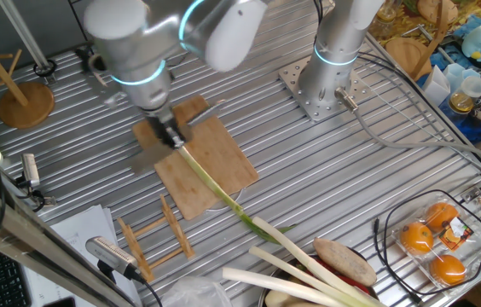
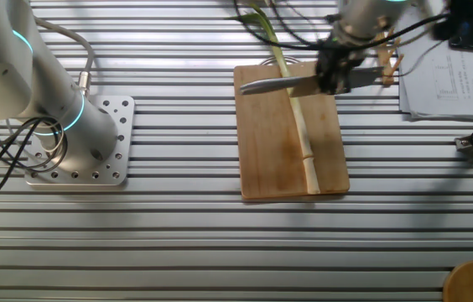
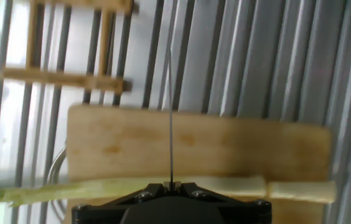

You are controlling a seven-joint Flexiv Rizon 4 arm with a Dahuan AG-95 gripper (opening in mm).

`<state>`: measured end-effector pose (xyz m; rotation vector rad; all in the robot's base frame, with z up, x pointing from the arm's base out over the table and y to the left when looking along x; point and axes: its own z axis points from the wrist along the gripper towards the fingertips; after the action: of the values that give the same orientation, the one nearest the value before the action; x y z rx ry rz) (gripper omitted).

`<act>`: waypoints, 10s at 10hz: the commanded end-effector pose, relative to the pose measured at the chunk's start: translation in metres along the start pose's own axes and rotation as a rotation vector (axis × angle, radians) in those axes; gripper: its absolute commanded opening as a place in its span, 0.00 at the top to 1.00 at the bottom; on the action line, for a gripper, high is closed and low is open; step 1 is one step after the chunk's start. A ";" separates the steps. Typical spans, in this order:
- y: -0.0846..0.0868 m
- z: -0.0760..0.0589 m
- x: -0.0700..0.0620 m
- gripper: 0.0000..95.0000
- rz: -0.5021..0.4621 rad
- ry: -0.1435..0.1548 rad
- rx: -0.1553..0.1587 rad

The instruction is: Chop the scallions

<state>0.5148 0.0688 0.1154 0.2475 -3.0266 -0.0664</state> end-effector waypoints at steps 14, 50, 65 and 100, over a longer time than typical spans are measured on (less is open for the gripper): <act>-0.040 0.039 0.059 1.00 0.006 0.003 0.045; -0.047 0.046 0.013 1.00 0.048 -0.065 -0.020; -0.056 0.050 0.004 1.00 0.045 -0.069 -0.010; -0.050 0.064 0.011 1.00 0.046 -0.073 -0.021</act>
<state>0.5054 0.0203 0.0512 0.1765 -3.1014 -0.1082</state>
